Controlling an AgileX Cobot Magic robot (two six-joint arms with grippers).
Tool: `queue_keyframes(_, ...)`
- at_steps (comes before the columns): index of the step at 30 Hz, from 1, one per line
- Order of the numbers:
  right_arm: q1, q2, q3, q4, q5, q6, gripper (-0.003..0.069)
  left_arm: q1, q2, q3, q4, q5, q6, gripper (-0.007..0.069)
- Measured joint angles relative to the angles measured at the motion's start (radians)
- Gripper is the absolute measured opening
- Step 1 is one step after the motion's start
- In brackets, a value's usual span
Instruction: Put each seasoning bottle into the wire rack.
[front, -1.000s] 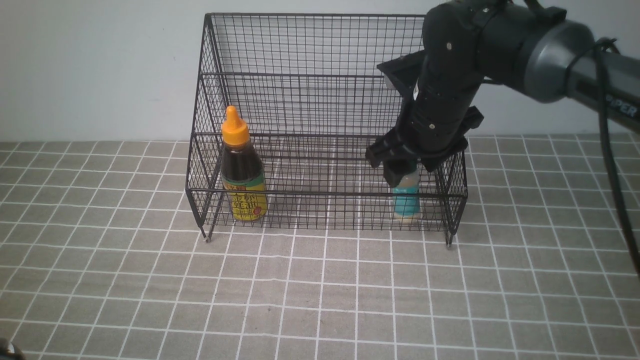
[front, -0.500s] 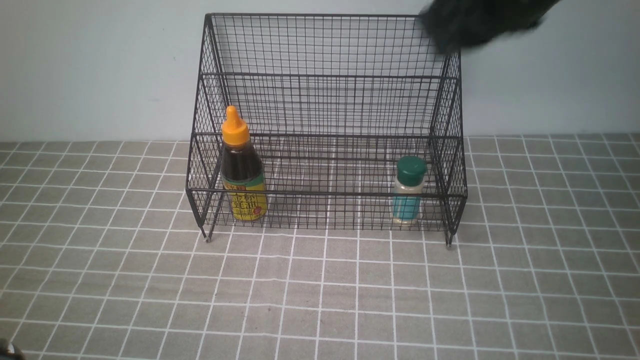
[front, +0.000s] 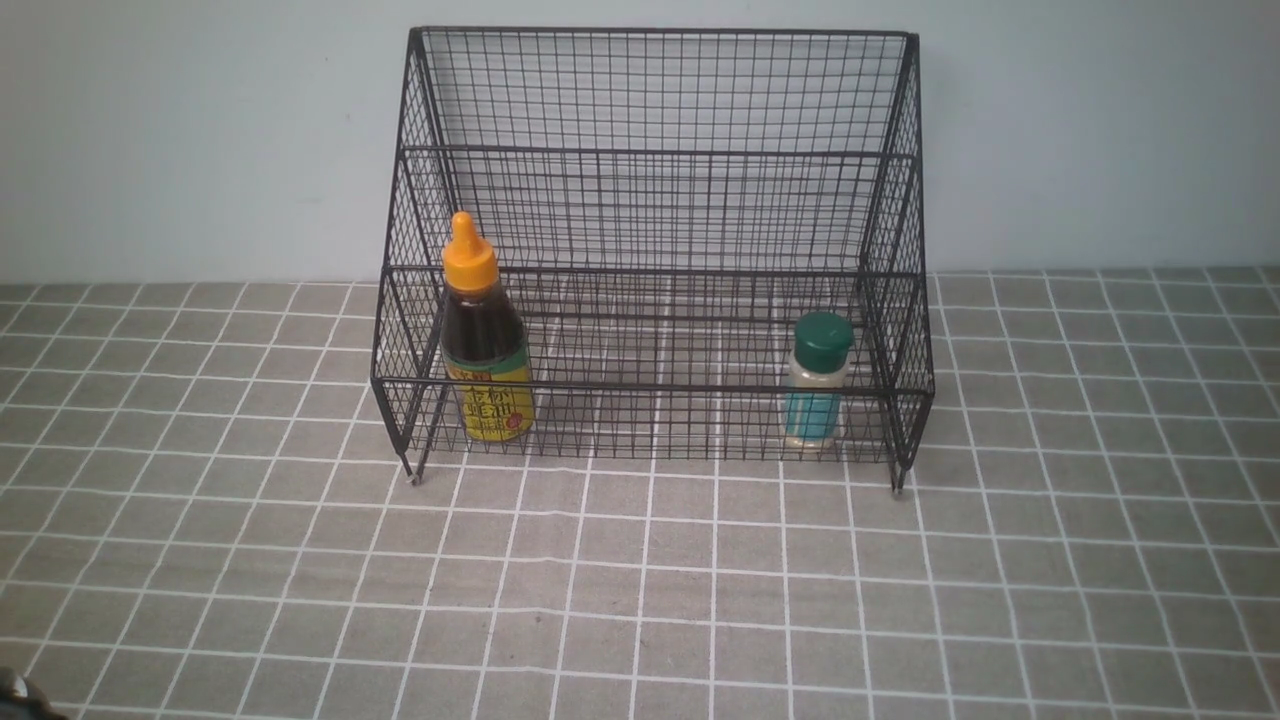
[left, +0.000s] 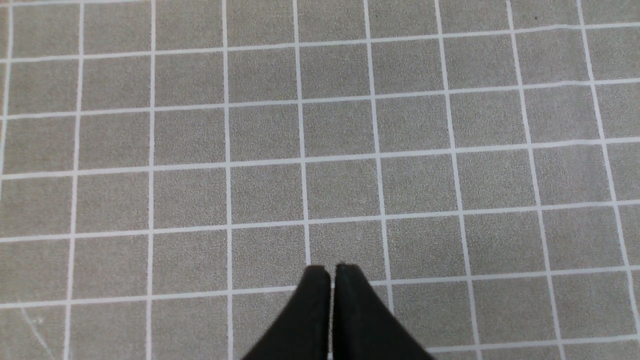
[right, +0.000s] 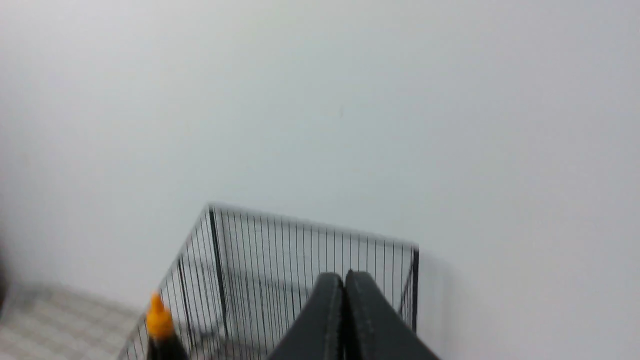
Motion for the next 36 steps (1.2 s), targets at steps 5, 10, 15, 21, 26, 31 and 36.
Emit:
queue_keyframes(5,0.000,-0.282,0.315,-0.166,-0.184,0.240,-0.0012,0.000,0.000,0.000,-0.002,-0.001,0.000,-0.0007)
queue_keyframes(10,0.000,-0.366,0.393,-0.289,-0.207,0.333,-0.0012,0.000,0.000,-0.007,-0.020,-0.012,0.001,-0.0007)
queue_keyframes(15,0.000,-0.405,0.399,-0.314,-0.229,0.344,-0.0012,0.000,-0.002,-0.065,-0.048,-0.086,0.003,-0.0007)
queue_keyframes(21,0.000,-0.405,0.399,-0.314,-0.228,0.346,-0.0012,0.000,-0.017,-0.089,-0.069,-0.295,0.003,-0.0007)
queue_keyframes(26,0.000,-0.405,0.399,-0.314,-0.228,0.347,-0.0012,0.000,-0.019,-0.090,-0.072,-0.450,0.003,-0.0007)
queue_keyframes(31,0.000,-0.405,0.399,-0.314,-0.228,0.347,-0.0012,0.000,-0.019,-0.090,-0.072,-0.500,0.003,-0.0007)
queue_keyframes(36,0.000,-0.405,0.399,-0.314,-0.228,0.347,-0.0012,0.000,-0.019,-0.090,-0.072,-0.500,0.004,-0.0007)
